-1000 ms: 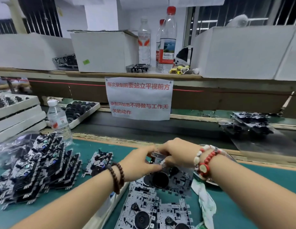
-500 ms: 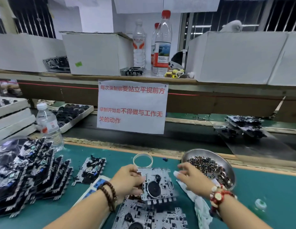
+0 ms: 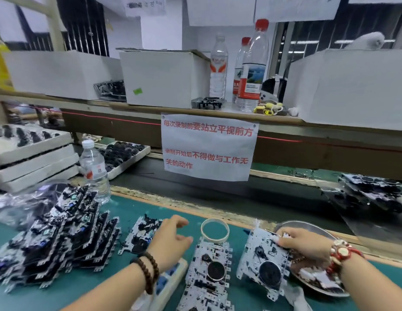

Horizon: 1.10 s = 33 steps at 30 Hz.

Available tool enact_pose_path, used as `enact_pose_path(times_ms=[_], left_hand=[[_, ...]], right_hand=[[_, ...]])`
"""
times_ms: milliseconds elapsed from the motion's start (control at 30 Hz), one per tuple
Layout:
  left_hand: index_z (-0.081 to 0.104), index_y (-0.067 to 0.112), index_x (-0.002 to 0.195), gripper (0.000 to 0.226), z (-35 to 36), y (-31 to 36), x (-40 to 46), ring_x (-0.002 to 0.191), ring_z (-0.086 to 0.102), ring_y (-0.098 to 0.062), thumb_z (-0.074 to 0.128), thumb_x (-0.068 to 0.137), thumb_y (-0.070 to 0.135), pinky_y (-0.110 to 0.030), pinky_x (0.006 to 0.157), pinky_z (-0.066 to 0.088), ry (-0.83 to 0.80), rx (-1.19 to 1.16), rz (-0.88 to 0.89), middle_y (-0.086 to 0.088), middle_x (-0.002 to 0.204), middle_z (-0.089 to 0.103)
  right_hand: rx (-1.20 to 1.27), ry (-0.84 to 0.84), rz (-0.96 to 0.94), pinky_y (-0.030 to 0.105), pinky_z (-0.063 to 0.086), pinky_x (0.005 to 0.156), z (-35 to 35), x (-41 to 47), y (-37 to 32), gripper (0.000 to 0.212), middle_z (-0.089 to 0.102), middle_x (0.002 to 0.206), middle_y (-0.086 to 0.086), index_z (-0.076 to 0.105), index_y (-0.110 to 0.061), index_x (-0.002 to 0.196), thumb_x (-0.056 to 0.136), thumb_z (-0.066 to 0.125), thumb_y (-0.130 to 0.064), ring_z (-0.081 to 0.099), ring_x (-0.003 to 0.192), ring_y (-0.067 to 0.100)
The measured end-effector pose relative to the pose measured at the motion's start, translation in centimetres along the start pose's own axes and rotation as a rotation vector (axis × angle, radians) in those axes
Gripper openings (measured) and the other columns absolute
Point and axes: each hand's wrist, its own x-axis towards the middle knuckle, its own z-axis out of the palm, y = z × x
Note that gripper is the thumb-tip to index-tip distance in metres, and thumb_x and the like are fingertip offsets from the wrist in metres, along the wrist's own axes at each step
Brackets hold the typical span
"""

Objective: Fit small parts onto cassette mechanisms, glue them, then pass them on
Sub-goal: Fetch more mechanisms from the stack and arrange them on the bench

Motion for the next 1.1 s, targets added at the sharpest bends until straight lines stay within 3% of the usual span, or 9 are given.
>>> enact_pose_path(times_ms=[67,133,233,367,533,767,933,1033,1100], left_hand=[[0.049,0.022,0.107,0.018,-1.9,-0.2,0.4,0.075,0.055,-0.008,0.053,0.092,0.013,-0.011,0.053,0.044,0.046,-0.002,0.048,0.003,0.114,0.046],[0.05,0.029,0.093,0.015,-3.5,0.1,1.1,0.062,0.051,0.001,0.053,0.091,0.015,-0.007,0.047,0.038,0.048,-0.014,0.11,0.007,0.101,0.049],[0.051,0.028,0.095,0.01,-6.2,-0.2,3.3,0.074,0.051,0.001,0.054,0.09,0.019,-0.008,0.058,0.041,0.106,0.068,0.107,0.008,0.099,0.053],[0.031,0.013,0.137,0.057,-6.9,-4.5,6.5,0.129,0.034,-0.028,0.053,0.09,0.037,-0.035,0.107,0.032,0.063,0.534,-0.19,-0.012,0.143,0.03],[-0.006,0.016,0.149,0.1,-4.5,-9.6,8.6,0.141,-0.003,-0.04,0.051,0.081,0.063,-0.052,0.115,0.007,-0.186,0.679,-0.421,-0.014,0.156,-0.002],[-0.004,0.026,0.148,0.095,-4.0,-9.7,10.1,0.14,-0.005,-0.041,0.056,0.082,0.057,-0.059,0.11,0.011,-0.182,0.639,-0.521,-0.012,0.156,-0.002],[-0.002,0.025,0.149,0.084,-3.7,-9.3,10.7,0.14,-0.002,-0.041,0.054,0.089,0.043,-0.057,0.11,0.01,-0.193,0.673,-0.572,-0.021,0.154,0.0],[0.0,0.022,0.149,0.071,-3.3,-9.2,11.0,0.14,0.003,-0.041,0.045,0.095,0.029,-0.058,0.11,0.009,-0.166,0.698,-0.557,-0.024,0.153,0.006],[0.0,0.021,0.149,0.076,-3.0,-9.2,11.1,0.14,0.005,-0.04,0.051,0.093,0.026,-0.059,0.11,0.008,-0.13,0.669,-0.536,-0.025,0.153,0.008]], right_hand=[[-0.163,-0.042,0.009,0.021,0.051,0.054,-0.3,1.3,-0.5,0.004,0.052,0.092,0.005,0.054,-0.019,0.089,0.093,0.054,-0.02,0.057,0.067,0.015],[-0.456,-0.04,-0.039,0.018,0.049,0.074,0.0,2.8,-0.6,0.007,0.054,0.101,-0.006,0.053,-0.031,0.087,0.094,0.052,-0.031,0.057,0.089,0.012],[-0.7,-0.005,-0.111,0.018,0.039,0.095,1.3,4.6,-1.3,0.014,0.052,0.107,-0.019,0.05,-0.048,0.088,0.08,0.05,-0.059,0.053,0.103,0.001],[-0.794,0.184,-0.246,0.007,0.04,0.08,4.2,6.6,-3.4,0.02,0.05,0.107,-0.017,0.047,-0.04,0.099,0.084,0.057,-0.048,0.052,0.096,-0.005],[-0.759,0.229,-0.542,0.008,0.039,0.087,10.8,8.5,-9.7,0.028,0.053,0.103,-0.017,0.051,-0.032,0.113,0.087,0.056,-0.042,0.052,0.092,-0.003],[-0.683,0.042,-0.674,0.013,0.036,0.096,18.3,10.1,-14.1,0.037,0.052,0.125,-0.01,0.044,-0.03,0.127,0.091,0.054,-0.036,0.051,0.109,0.004],[-0.637,0.042,-0.624,0.008,0.033,0.089,19.3,12.1,-13.7,0.026,0.049,0.106,-0.007,0.047,-0.022,0.122,0.097,0.047,-0.029,0.048,0.099,0.006],[-0.71,-0.03,-0.668,0.014,0.03,0.078,19.9,13.5,-11.7,0.025,0.047,0.101,0.006,0.052,-0.003,0.12,0.098,0.042,-0.011,0.044,0.097,0.015],[-0.628,0.026,-0.593,0.02,0.032,0.073,20.1,13.3,-10.9,0.017,0.049,0.098,0.013,0.061,0.007,0.099,0.093,0.045,0.004,0.044,0.096,0.021]])
